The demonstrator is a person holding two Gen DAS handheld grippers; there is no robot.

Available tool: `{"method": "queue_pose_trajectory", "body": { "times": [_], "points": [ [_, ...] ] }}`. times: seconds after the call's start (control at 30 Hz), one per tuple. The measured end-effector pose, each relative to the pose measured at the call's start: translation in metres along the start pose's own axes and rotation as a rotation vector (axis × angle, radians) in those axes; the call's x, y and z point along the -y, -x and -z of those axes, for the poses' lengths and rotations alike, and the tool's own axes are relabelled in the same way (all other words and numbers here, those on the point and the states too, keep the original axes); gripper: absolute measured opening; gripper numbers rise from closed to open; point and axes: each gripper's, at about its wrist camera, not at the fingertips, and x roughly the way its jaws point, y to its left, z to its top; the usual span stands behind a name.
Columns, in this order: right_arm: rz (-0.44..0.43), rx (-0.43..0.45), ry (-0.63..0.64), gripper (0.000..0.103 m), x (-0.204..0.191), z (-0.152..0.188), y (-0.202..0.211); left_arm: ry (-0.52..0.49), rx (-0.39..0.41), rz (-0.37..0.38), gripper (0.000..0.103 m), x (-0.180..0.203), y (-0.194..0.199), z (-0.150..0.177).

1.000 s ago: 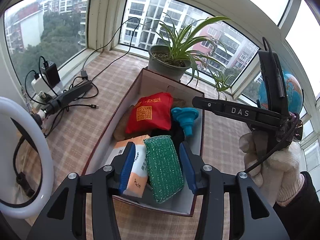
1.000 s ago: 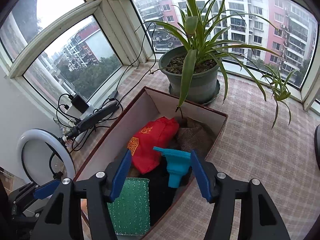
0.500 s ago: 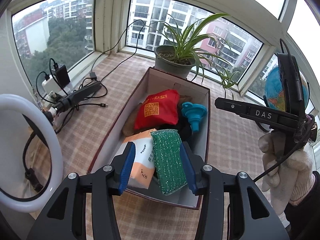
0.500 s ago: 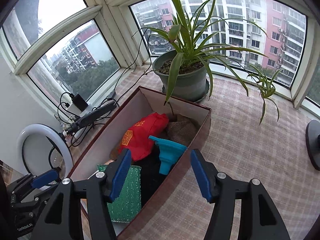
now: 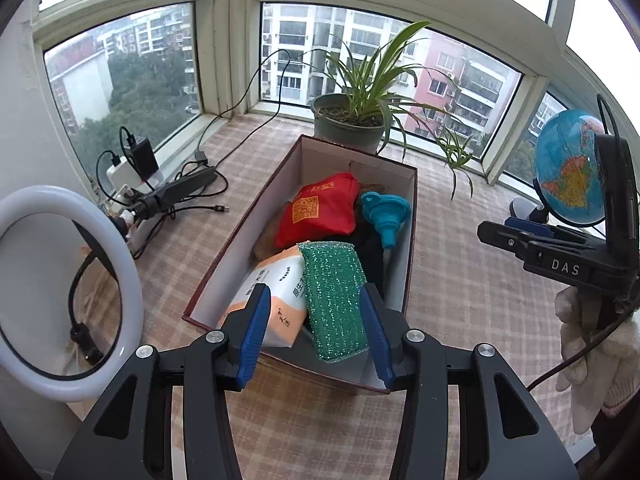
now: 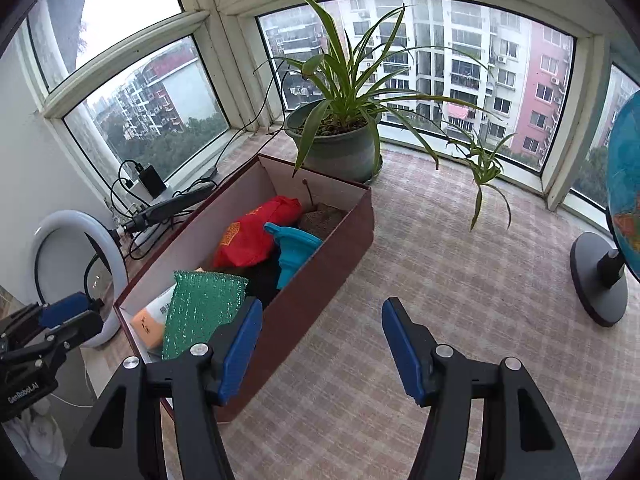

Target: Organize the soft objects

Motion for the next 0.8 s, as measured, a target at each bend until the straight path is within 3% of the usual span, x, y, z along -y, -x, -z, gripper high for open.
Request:
{"method": "queue_pose_trajectory", "body": {
  "times": [0.17,0.3,0.43,0.57,0.8],
  "points": [
    [0.055,0.055,0.027,0.067,0.008,0.028,0.029,0.011,0.038,-0.012,0.056,0.009,0.014,0.01],
    [0.053,0.051,-0.002,0.067,0.017,0.054,0.045,0.053,0.048,-0.014,0.057,0.015,0.022,0.021],
    [0.094,0.081,0.011,0.067,0.019,0.072,0.068,0.033,0.047,-0.037,0.057,0.026,0.027,0.028],
    [0.103,0.124,-0.027,0.069,0.026,0.086,0.097,0.012,0.071,-0.057,0.071,0.036,0.034,0.033],
    [0.107,0.182,-0.135,0.073,0.046,0.112,0.142,-0.002,0.063,-0.064,0.071,0.054,0.035,0.04]
  ]
}}
